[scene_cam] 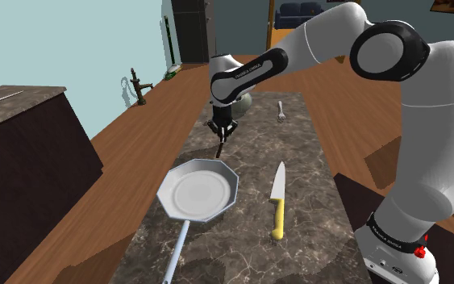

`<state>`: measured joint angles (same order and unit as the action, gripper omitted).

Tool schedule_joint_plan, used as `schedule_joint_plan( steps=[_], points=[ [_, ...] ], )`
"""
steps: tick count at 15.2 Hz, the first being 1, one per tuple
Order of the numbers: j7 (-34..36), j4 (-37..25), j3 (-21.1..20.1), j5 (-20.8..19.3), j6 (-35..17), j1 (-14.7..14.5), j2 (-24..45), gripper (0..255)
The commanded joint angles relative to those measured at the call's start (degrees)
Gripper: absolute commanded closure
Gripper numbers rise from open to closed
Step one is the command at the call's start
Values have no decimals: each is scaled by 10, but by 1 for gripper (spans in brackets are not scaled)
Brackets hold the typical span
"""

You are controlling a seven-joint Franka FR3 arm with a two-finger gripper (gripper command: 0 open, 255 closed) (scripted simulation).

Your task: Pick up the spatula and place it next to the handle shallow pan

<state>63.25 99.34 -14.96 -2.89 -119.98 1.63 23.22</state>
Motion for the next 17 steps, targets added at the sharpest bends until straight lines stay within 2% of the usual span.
schedule_joint_plan(
  steps=[1,3,4,9,13,17],
  points=[
    [0,0,0,0,0,0,0,255],
    [0,0,0,0,0,0,0,255],
    [0,0,0,0,0,0,0,0],
    [0,0,0,0,0,0,0,0],
    [-4,-40,-3,7,64,3,-24,0],
    [-4,-40,-3,7,64,3,-24,0]
  ],
)
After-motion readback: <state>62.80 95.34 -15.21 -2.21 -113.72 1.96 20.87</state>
